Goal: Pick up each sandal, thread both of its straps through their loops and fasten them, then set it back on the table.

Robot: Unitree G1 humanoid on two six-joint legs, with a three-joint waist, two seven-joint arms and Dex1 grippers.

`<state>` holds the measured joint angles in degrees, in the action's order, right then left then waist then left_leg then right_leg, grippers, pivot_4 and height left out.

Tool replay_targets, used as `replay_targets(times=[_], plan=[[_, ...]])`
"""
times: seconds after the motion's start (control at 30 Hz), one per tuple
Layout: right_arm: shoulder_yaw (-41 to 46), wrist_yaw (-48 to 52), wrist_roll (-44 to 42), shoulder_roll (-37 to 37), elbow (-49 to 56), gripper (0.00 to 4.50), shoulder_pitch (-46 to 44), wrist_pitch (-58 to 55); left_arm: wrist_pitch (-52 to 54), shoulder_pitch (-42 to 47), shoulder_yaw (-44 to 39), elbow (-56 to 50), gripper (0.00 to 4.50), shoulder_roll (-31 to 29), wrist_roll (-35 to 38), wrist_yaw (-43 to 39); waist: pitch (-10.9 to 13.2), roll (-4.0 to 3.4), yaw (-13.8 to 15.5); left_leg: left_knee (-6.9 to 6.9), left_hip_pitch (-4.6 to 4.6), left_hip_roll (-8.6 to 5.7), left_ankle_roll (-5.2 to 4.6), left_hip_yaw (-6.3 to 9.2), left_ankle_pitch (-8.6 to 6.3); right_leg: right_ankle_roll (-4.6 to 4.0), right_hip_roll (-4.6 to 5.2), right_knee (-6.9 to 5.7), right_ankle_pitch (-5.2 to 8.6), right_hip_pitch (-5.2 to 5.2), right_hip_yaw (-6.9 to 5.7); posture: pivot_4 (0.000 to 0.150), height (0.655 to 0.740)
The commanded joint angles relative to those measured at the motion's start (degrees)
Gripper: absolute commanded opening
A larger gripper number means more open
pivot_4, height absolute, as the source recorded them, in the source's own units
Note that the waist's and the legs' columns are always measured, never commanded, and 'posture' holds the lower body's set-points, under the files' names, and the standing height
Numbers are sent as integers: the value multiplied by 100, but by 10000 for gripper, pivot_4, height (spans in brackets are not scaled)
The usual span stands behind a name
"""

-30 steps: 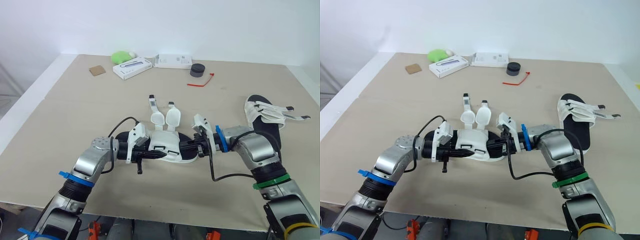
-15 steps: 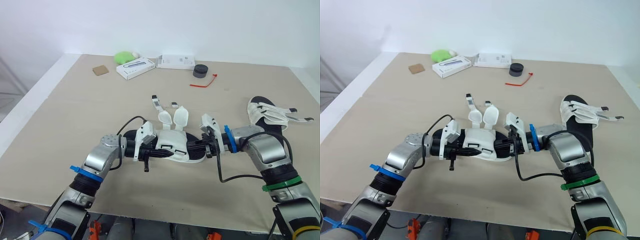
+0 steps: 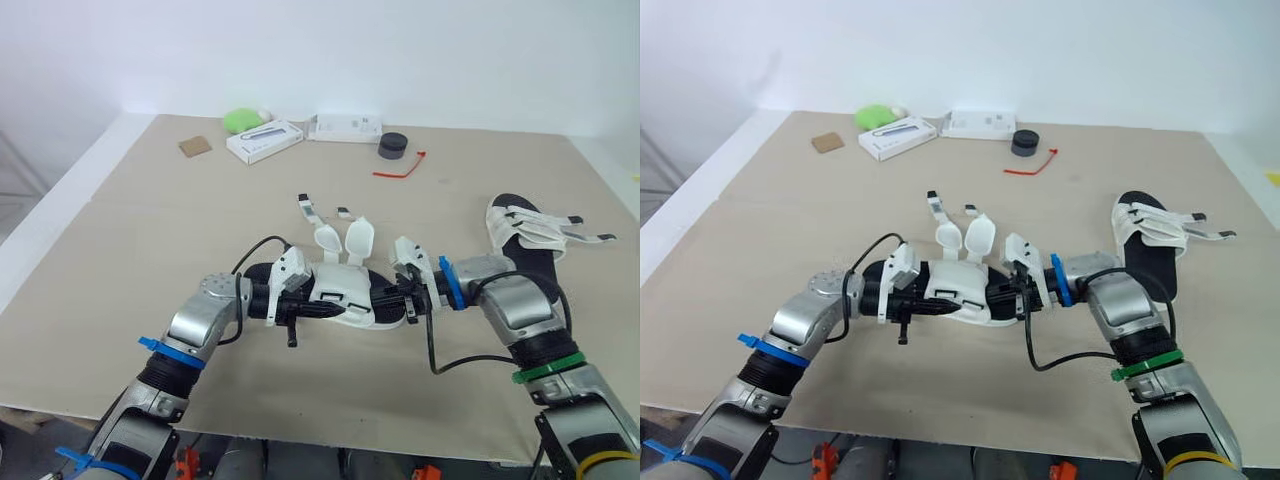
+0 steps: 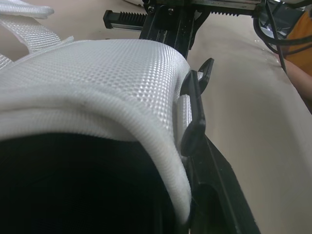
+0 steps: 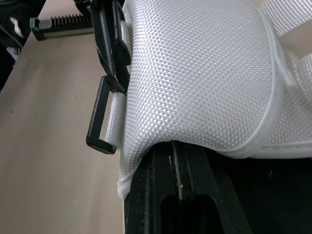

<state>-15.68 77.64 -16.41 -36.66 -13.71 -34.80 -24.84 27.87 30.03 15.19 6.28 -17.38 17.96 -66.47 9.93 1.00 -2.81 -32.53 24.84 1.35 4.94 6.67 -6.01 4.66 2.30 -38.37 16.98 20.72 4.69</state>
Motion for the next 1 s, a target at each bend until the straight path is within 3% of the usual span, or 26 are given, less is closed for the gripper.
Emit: replay_targets(times=[0.03, 0.47, 0.5, 0.53, 0.57, 0.6, 0.7, 0.8, 1.0], plan=[[-402, 31, 416, 78, -454, 295, 183, 3, 127, -128, 81, -281, 0, -29, 216, -147, -1, 1, 0, 1, -6, 2, 1, 0, -1, -1, -1, 0, 1, -6, 0, 1500, 7400], [-308, 128, 493, 181, -721, 295, -34, 108, -110, -186, -185, -442, 0, -430, 129, -48, -2, 0, -46, 10, -41, 39, 9, -1, -21, -34, -34, 0, 15, -34, -5, 1500, 7400], [-306, 128, 493, 189, -734, 0, -44, 112, -114, -174, -230, -434, 7099, -442, 141, -3, -2, 0, -48, 10, -41, 41, 9, -1, -21, -35, -35, 0, 15, -34, -5, 1500, 7400], [-306, 127, 494, 197, -742, 0, -53, 113, -115, -165, -256, -426, 10159, -453, 159, 23, -2, 0, -48, 10, -42, 41, 9, -1, -21, -36, -35, 0, 14, -34, -5, 1500, 7400], [-309, 128, 496, 204, -751, 0, -62, 121, -14, -166, -279, -487, 17123, -503, 261, -24, -2, 1, -47, 10, -42, 41, 10, -1, -21, -36, -35, 0, 14, -34, -5, 1500, 7400], [-312, 130, 497, 211, -758, 0, -68, 131, 0, -177, -299, -535, 19112, -539, 302, -31, -2, 1, -46, 9, -42, 40, 10, -1, -20, -41, -34, 0, 15, -35, -5, 1500, 7400], [-327, 130, 508, 232, -776, 0, -85, 154, 37, -200, -424, -644, 36517, -657, 415, -22, -1, 2, -44, 1, -42, 38, 11, -2, -19, -51, -31, 0, 18, -40, -3, 1500, 7400], [-331, 127, 521, 254, -815, 0, -114, 180, 177, -207, -594, -785, 44593, -831, 604, -73, -1, 2, -46, 0, -42, 38, 12, -2, -19, -51, -30, 0, 17, -39, -3, 1500, 7400], [-345, 137, 548, 314, -891, 0, -202, 231, 2022, -89, -1350, -1252, 44593, -1723, 2137, -560, 5, 11, -92, 2, -43, 44, 12, -3, -19, -57, -34, -1, 16, -34, -4, 1500, 7400]])
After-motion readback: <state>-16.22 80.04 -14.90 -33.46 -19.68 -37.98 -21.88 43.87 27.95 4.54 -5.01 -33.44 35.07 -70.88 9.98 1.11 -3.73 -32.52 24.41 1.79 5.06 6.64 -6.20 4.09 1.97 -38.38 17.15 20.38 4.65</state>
